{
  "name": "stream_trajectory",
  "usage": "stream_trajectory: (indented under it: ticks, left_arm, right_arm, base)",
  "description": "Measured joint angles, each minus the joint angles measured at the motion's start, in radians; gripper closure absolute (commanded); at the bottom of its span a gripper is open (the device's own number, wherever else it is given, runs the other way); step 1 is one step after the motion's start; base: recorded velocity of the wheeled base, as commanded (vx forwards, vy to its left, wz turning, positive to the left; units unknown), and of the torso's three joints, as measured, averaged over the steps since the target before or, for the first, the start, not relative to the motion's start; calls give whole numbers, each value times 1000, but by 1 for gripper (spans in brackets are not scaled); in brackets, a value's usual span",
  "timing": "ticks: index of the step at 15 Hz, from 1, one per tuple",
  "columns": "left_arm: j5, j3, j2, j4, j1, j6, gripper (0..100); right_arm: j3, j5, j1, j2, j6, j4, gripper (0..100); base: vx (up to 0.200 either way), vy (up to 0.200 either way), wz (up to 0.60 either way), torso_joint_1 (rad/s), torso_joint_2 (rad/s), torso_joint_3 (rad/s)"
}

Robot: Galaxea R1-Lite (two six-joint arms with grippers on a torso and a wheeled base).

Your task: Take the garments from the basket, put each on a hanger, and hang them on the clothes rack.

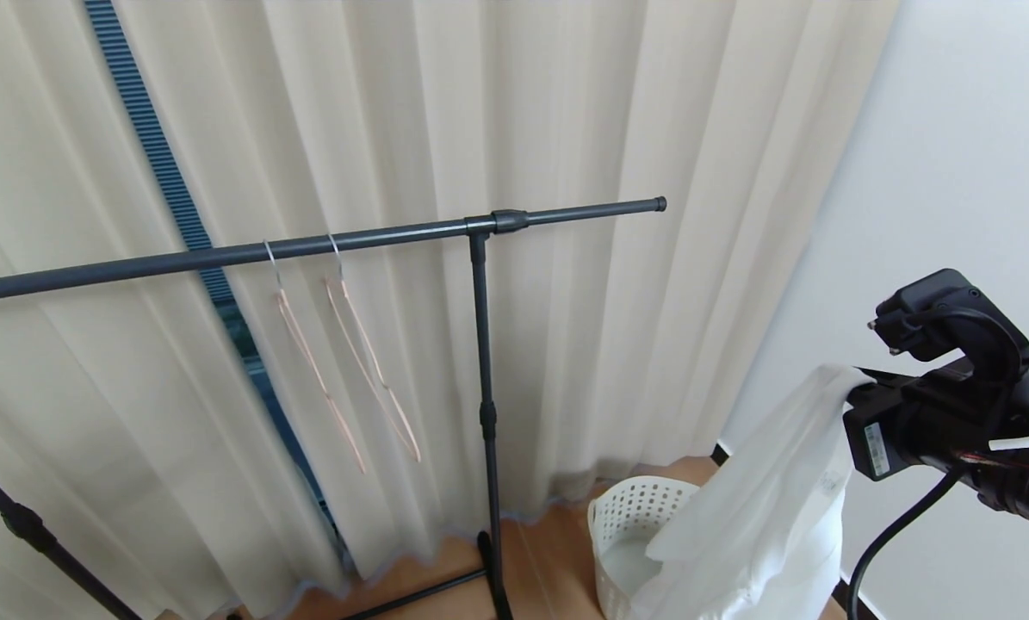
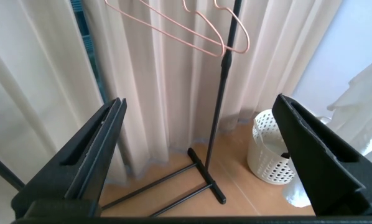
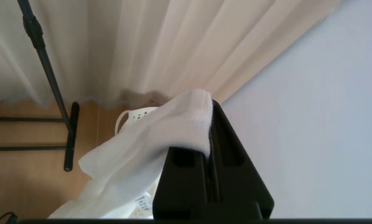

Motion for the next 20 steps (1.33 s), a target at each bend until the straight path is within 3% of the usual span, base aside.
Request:
stream_trajectory:
  ticks: [7, 14, 20]
  left_arm:
    - [0, 0, 0, 0, -1, 3, 0]
    - [-1, 0, 0, 0, 0, 4, 0]
    - [-1, 0, 0, 0, 1, 4, 0]
  right_arm:
    - [20, 11, 0, -15, -44, -2, 100]
    - [29, 29, 0, -34, -46, -1, 100]
    - [29, 29, -1, -43, -46, -1, 100]
  base:
    - [0, 0, 0, 99, -212, -115]
    - [0, 0, 600, 9, 0, 0]
    - [0, 0, 0, 0, 0, 0]
